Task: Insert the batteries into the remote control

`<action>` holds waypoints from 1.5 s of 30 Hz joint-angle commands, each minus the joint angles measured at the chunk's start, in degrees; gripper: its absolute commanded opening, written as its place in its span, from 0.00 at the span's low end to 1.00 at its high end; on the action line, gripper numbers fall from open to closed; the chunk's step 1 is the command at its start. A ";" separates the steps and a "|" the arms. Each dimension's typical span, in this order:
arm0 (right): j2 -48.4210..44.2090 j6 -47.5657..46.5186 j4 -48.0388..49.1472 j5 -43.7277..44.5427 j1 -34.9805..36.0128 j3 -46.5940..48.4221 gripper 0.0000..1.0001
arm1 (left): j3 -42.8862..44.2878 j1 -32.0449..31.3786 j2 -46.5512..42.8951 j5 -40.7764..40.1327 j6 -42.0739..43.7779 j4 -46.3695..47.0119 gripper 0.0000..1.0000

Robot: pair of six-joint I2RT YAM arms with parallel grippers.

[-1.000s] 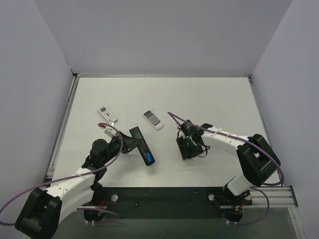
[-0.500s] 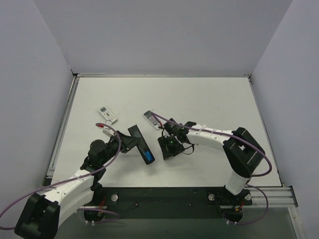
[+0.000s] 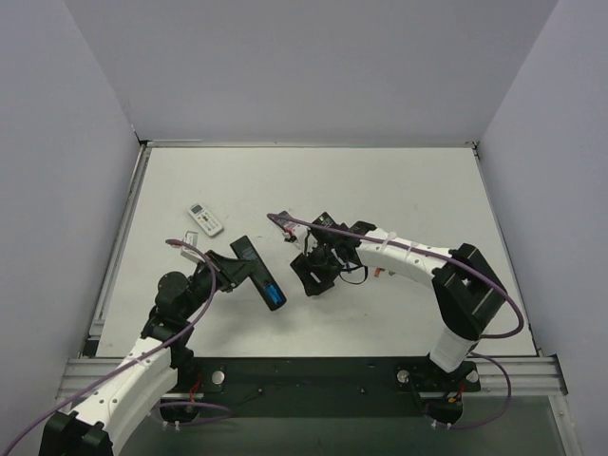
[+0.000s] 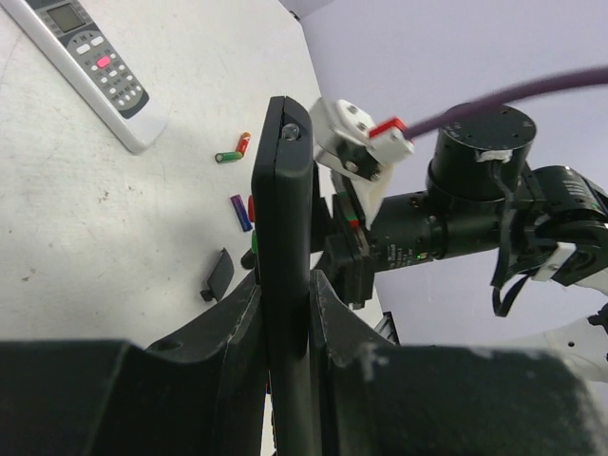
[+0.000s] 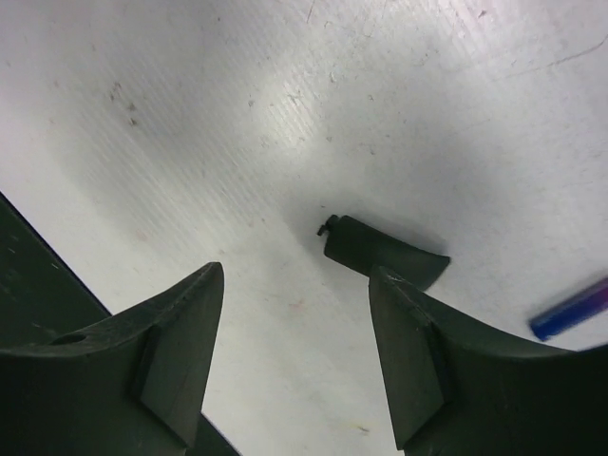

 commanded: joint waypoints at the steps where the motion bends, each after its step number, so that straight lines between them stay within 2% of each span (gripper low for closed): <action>1: -3.30 -23.56 -7.93 2.24 0.08 3.17 0.58 | 2.79 1.35 -2.59 1.45 1.68 -3.13 0.00; 5: -0.40 -34.82 -11.63 9.08 1.66 5.29 0.59 | 3.67 1.44 -4.52 1.01 2.29 -6.21 0.00; 8: 1.18 -41.87 -13.39 10.77 3.59 6.08 0.59 | 4.11 1.44 -6.37 0.92 2.65 -8.67 0.00; 15: 4.87 -48.48 -14.01 9.27 5.26 8.27 0.58 | 4.29 1.62 -11.99 -1.53 2.30 -15.70 0.00; 22: 8.83 -49.63 -14.36 9.36 5.97 9.95 0.56 | 4.12 1.70 -20.77 -9.17 1.86 -29.57 0.00; 25: 9.89 -49.90 -14.27 9.63 5.97 10.38 0.55 | 4.20 1.70 -23.32 -11.11 1.77 -32.75 0.00; 35: 13.84 -49.72 -14.10 10.33 6.49 11.35 0.50 | 3.41 1.79 -22.19 -9.89 0.98 -31.62 0.00; 45: 14.81 -46.39 -13.04 12.09 4.83 11.09 0.37 | 2.00 1.79 -20.44 -8.04 0.10 -27.67 0.00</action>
